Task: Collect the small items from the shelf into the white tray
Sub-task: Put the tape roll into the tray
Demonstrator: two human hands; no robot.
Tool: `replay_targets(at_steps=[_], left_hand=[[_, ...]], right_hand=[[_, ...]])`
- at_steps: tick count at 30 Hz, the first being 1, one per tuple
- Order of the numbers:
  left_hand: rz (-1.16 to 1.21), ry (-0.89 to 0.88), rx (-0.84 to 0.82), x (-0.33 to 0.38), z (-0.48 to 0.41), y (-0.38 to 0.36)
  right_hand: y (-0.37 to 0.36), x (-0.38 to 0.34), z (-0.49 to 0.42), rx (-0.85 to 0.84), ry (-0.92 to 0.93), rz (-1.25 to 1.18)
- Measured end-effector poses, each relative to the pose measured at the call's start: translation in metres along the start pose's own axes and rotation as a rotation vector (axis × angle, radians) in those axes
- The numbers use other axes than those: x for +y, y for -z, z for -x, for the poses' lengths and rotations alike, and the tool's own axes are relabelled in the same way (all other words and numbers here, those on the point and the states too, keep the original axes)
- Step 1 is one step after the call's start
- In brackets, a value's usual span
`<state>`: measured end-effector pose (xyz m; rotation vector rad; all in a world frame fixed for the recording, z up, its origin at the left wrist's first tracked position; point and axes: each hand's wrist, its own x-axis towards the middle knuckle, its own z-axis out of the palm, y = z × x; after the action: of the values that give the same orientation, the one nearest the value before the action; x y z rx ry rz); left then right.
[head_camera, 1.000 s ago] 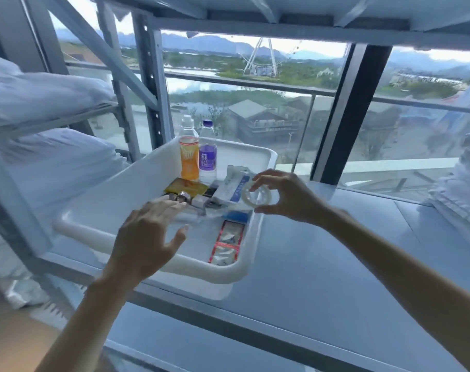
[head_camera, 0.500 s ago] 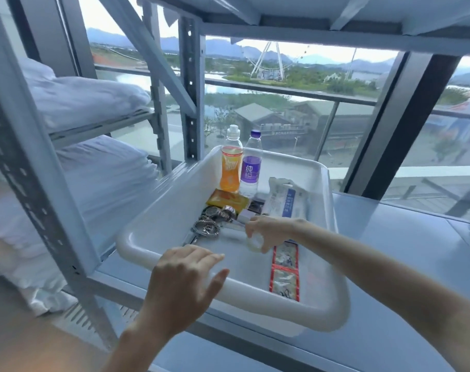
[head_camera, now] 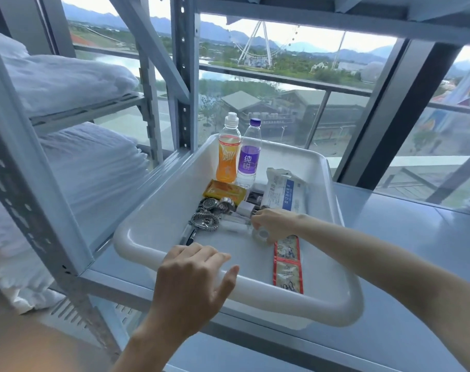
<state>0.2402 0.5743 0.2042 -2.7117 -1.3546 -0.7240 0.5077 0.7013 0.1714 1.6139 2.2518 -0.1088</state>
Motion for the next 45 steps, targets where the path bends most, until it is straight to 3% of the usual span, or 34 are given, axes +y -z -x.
replay_targets(at_steps=[8,18,26,30,33,39,45], left_hand=[[0.008,0.015,0.000,0.003,0.001,0.002],[-0.018,0.009,-0.049,0.007,0.000,0.004],[0.113,-0.214,-0.056,0.071,-0.024,-0.001],[0.145,-0.345,-0.048,0.119,-0.040,-0.009],[0.179,-0.438,-0.072,0.160,-0.048,-0.022],[0.262,-0.623,-0.098,0.247,-0.043,-0.066],[0.270,-0.655,-0.330,0.330,-0.028,-0.148]], right_hand=[[-0.011,0.002,-0.006,0.071,-0.018,-0.154],[0.001,-0.001,0.005,0.147,-0.046,-0.120],[0.026,0.011,0.109,0.470,-0.087,-0.285],[0.008,0.028,0.198,0.621,-0.227,-0.406],[-0.015,0.042,0.265,0.632,-0.389,-0.380],[-0.094,0.076,0.394,0.423,-0.804,-0.425],[-0.184,0.105,0.495,0.299,-1.097,-0.526]])
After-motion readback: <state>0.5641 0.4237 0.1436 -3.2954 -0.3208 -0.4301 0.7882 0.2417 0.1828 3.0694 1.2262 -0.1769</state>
